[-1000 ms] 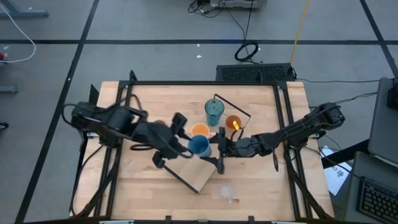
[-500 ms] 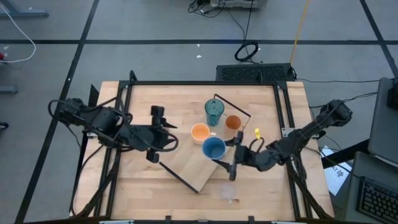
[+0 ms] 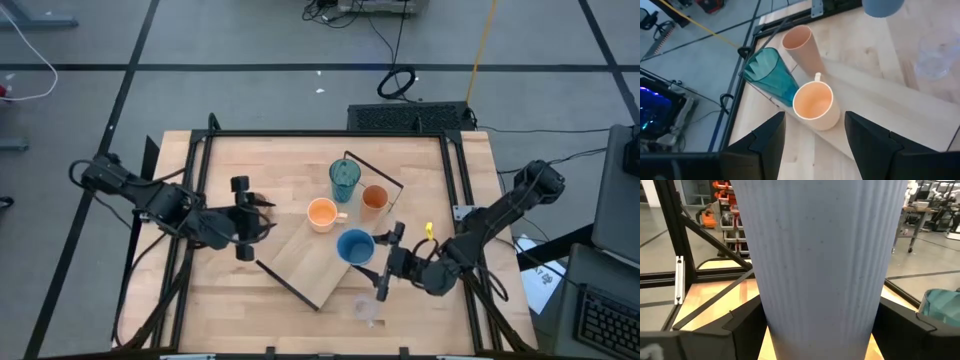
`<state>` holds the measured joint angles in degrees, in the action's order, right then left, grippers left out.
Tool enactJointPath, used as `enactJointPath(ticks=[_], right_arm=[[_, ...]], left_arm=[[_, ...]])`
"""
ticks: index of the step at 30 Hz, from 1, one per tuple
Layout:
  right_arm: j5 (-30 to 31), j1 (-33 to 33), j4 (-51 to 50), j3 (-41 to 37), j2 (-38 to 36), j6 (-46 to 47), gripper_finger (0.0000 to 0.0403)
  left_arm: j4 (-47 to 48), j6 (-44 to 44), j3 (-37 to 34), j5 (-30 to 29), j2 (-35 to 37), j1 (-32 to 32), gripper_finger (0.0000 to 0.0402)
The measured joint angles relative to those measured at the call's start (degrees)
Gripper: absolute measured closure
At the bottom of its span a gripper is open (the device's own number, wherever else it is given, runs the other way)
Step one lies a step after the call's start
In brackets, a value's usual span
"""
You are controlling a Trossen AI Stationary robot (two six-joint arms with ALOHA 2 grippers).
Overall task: Stack small to large cups/mugs on shelf
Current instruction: Put the blue cup on the shelf
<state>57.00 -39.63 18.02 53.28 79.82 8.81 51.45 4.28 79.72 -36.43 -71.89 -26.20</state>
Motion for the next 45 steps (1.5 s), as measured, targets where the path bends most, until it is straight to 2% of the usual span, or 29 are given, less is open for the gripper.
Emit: enactJointPath(ticks=[11,14,18,24,27,35,45], right_arm=[[0.5,0.0,4.3,0.0,6.2,1.4,0.011],[2.9,0.0,5.0,0.0,7.3,1.9,0.011],[3.2,0.4,10.6,-3.1,8.4,2.5,0.011],[3.0,1.6,30.7,-13.7,8.9,-0.5,0.011],[2.9,2.0,37.5,-17.6,9.1,-1.9,0.011],[2.8,4.3,40.2,-20.2,10.3,-0.7,0.011],[2.5,5.4,53.2,-20.2,20.7,-2.6,0.011]], left_arm=[[-13.8,-1.5,-12.9,-0.2,6.9,-0.6,0.0195],[-15.3,-1.8,-14.6,-0.2,7.7,-0.6,0.0195],[-15.7,-1.6,-15.7,-0.2,7.9,-0.6,0.0195],[-17.1,-1.6,-16.6,-0.2,7.9,-0.6,0.0195],[-17.8,-2.2,-16.7,-0.2,7.9,-0.6,0.0195],[-18.6,-2.8,-16.7,-0.2,7.9,-0.6,0.0195],[-18.6,-3.1,-16.7,-0.2,7.9,-0.6,0.0195]])
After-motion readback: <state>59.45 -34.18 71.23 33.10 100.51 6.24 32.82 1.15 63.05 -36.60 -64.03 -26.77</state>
